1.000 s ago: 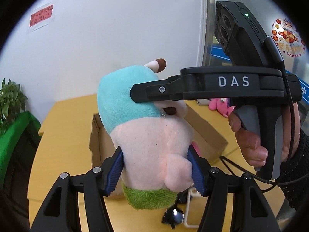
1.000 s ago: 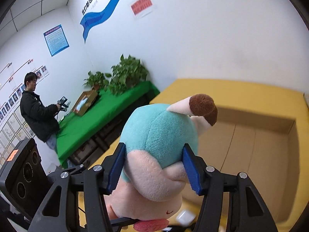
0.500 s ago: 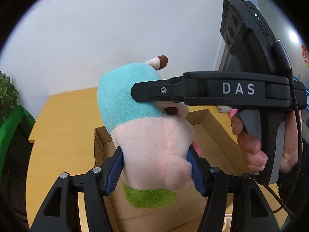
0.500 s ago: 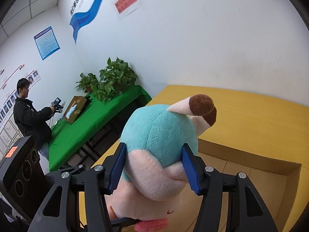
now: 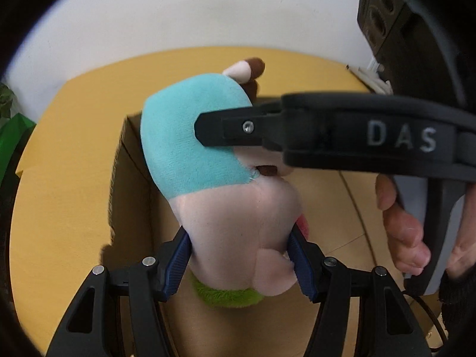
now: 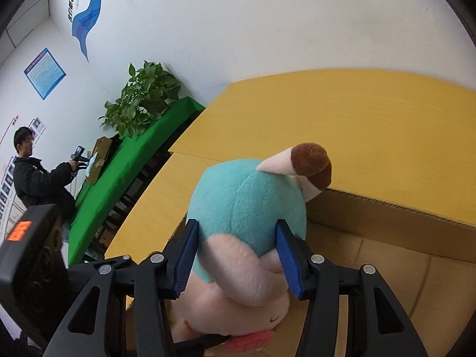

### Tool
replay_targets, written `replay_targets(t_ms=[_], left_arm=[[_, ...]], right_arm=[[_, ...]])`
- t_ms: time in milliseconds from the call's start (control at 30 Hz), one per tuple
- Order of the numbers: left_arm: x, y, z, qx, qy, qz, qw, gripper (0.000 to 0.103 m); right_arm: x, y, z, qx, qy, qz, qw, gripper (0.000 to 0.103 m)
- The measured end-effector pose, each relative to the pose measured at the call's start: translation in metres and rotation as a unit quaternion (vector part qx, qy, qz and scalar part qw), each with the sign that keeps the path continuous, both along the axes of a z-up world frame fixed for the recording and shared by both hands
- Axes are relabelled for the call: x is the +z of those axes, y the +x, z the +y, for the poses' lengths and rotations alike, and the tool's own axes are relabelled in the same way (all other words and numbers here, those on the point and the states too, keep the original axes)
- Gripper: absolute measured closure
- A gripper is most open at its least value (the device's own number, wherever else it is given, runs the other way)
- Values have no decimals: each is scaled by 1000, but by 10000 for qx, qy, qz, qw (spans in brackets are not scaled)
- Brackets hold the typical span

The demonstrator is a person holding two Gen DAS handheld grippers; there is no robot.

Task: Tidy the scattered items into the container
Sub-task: 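Lift the pig plush with both grippers and carry it over the box, then lower the pig plush into the box and open both grippers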

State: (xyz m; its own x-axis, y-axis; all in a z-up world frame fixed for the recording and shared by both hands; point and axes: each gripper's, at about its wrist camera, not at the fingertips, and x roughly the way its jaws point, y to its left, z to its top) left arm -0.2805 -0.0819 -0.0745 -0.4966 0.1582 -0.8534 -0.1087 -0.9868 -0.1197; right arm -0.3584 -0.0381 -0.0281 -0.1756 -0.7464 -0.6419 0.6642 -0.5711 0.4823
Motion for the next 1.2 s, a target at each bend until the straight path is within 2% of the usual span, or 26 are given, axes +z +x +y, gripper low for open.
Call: replay_targets(t_ms=[133, 333, 400, 467, 567, 600, 633, 733, 833, 900, 1000, 1200], left_arm=[[-1, 3, 0, 10, 22, -57, 10000, 41], [-5, 8, -2, 8, 107, -137, 9998, 40], [-6, 7, -3, 43, 117, -132, 9998, 32], [-5, 8, -2, 72, 105, -109, 9999, 28], [2, 17, 0, 196, 9, 40, 9998, 28], [7, 22, -1, 239, -10, 123, 9996, 28], [15, 29, -1, 288, -12, 247, 9993, 28], [38, 55, -2, 387, 93, 601, 9974, 28], [60, 88, -3, 438, 137, 946, 9945, 27], [73, 79, -19, 478, 186, 1146, 9921, 25], [87, 93, -16, 455, 290, 1379, 9890, 25], [69, 165, 10, 358, 458, 1534, 9865, 24]], right_arm=[[-9, -2, 4, -149, -167, -145, 9996, 47], [-13, 4, 6, -238, -128, -229, 9994, 47], [-17, 1, 5, -304, -93, -294, 9991, 47], [-19, -3, 8, -352, -87, -352, 9987, 44], [-15, 1, 10, -376, -19, -312, 9988, 26], [-9, 7, 14, -373, -3, -208, 9991, 12], [-2, 12, 19, -389, -11, -111, 9992, 7], [24, 30, 47, -500, -170, 99, 9986, 2], [52, 61, 85, -619, -285, 314, 9972, 0], [68, 90, 109, -645, -285, 538, 9961, 0], [81, 139, 143, -723, -143, 860, 9936, 0], [80, 233, 194, -924, 184, 1232, 9879, 0]])
